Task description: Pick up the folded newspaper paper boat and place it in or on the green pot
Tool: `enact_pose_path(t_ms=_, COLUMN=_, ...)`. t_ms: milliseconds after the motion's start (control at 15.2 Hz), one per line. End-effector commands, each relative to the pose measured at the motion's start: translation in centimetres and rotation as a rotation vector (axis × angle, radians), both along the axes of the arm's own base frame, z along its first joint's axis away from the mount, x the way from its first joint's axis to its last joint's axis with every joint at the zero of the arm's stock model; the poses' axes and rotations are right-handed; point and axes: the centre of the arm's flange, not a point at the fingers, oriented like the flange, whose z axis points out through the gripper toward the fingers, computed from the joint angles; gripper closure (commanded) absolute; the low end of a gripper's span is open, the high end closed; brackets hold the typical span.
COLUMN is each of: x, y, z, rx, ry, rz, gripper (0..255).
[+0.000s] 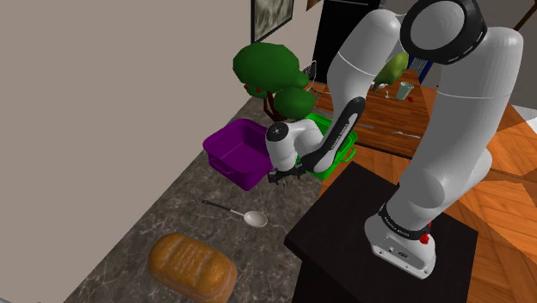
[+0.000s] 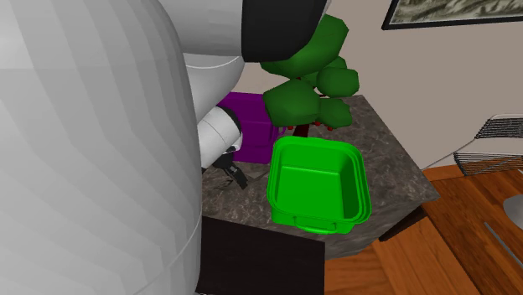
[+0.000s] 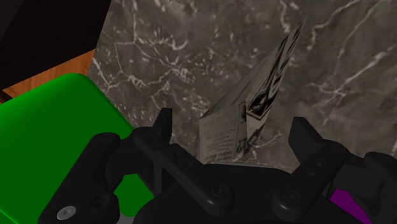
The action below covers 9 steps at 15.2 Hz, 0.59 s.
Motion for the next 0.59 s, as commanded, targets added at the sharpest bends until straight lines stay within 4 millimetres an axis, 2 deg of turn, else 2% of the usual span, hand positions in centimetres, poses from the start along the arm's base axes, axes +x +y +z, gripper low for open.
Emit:
enact_pose_path(t_ms=0, x=0.0, y=0.0, z=0.0, rx=0.0, ry=0.0, rz=0.0, gripper=0)
enact_pose_path(t_ms=66, x=0.0, y=0.0, z=0.0, rx=0.0, ry=0.0, rz=0.0, gripper=255)
enact_pose_path(t_ms=528, x=0.0, y=0.0, z=0.0, rx=0.0, ry=0.0, rz=0.0, gripper=255)
